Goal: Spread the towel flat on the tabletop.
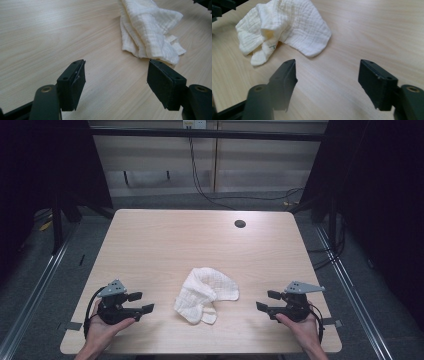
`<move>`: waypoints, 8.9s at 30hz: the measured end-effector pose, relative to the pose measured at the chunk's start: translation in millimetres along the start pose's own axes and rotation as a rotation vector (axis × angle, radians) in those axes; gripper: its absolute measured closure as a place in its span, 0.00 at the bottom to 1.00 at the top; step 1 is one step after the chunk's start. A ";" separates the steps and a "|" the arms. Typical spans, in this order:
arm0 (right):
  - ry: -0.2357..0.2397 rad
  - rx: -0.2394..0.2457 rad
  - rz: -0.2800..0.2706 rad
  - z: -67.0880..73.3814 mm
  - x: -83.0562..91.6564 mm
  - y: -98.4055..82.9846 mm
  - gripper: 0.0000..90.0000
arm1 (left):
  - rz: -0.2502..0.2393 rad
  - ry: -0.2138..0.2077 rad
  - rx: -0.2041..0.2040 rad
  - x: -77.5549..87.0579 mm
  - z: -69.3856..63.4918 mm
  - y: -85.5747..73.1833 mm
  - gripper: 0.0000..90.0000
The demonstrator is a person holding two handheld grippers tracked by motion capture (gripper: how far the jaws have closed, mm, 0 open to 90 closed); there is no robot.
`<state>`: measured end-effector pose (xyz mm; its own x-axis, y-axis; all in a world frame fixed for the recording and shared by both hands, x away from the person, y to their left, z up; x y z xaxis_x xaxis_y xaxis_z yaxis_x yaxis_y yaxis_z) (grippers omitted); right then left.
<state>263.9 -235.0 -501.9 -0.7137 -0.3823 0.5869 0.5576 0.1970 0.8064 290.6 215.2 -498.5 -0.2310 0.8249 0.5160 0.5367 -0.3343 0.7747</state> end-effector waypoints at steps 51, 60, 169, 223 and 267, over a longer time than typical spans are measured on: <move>0.203 0.324 0.138 88.4 -158.4 63.5 0.82 | 0.018 -0.065 -0.072 -15.1 -11.7 10.3 0.43; 0.179 0.305 0.184 80.9 -127.5 45.5 0.86 | 0.020 -0.160 -0.101 -24.0 -22.9 17.4 0.59; 0.216 0.152 -0.016 24.8 2.1 40.7 0.95 | -0.008 -0.318 -0.227 -40.1 -55.4 57.6 0.97; 0.256 0.189 -0.287 42.0 99.6 182.5 0.96 | -0.219 -0.215 -0.345 68.4 -69.0 146.8 0.97; 0.090 0.053 -0.049 -22.6 -42.4 115.9 0.95 | -0.103 -0.170 -0.082 -52.4 36.5 128.7 0.96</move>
<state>368.4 -216.4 -434.9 -0.6970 -0.4721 0.5397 0.4984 0.2222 0.8380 401.4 145.6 -439.2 -0.1372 0.9194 0.3687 0.4480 -0.2744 0.8509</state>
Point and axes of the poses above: each handheld gripper's, and its own axes: x roughly backward along the jaws, y roughly out of its top, z roughly to its left, the point moved 5 cm from there along -x, roughly forward along the jaws, and after that the axes turned 15 degrees about -y, right-handed, at the moved point
